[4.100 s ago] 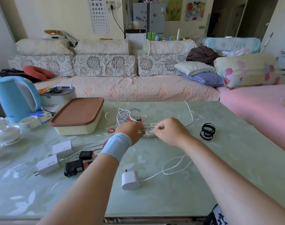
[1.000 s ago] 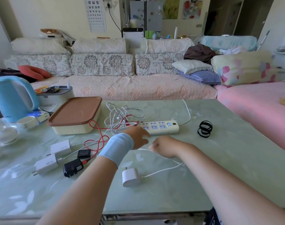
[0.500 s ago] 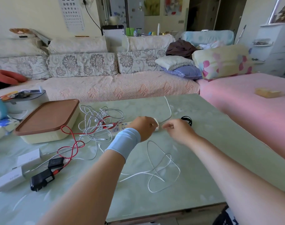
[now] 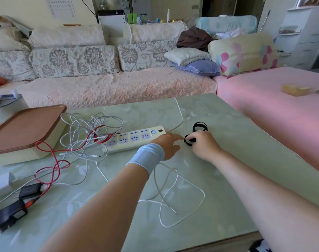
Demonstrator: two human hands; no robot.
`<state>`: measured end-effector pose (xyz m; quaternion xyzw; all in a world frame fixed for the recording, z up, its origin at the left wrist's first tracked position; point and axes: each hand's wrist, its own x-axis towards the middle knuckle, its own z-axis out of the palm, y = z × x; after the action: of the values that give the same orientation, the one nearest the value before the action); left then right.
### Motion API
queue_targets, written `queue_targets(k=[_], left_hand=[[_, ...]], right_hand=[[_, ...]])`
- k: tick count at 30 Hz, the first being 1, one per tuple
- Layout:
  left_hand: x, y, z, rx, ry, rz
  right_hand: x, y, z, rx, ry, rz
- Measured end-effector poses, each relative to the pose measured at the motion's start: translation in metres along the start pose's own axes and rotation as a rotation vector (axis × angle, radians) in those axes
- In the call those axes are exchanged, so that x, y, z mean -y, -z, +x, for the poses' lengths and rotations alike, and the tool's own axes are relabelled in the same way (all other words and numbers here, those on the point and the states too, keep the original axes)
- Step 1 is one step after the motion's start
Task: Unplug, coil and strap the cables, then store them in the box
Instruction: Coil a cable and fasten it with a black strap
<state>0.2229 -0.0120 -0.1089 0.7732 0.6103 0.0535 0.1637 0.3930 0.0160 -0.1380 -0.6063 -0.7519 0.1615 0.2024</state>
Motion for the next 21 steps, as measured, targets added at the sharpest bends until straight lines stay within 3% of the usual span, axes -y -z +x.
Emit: queue_targets(k=[6,11,14,18,21], left_hand=[[0.01,-0.003,-0.009,-0.135,0.027,-0.184],[0.016,0.001,-0.012,-0.314,0.054,-0.339],[0.022,0.004,-0.016,-0.391,0.063,-0.369],[0.031,0.007,-0.02,-0.353,0.103,-0.397],[0.031,0.007,-0.02,-0.306,0.162,-0.513]], right_hand=[[0.017,-0.004,0.0,-0.03,-0.005,0.147],[0.041,-0.001,-0.001,-0.021,-0.034,0.625],[0.046,-0.003,-0.003,0.02,-0.033,0.721],[0.052,-0.003,-0.005,0.031,-0.039,0.761],[0.055,-0.007,-0.01,0.161,-0.079,0.75]])
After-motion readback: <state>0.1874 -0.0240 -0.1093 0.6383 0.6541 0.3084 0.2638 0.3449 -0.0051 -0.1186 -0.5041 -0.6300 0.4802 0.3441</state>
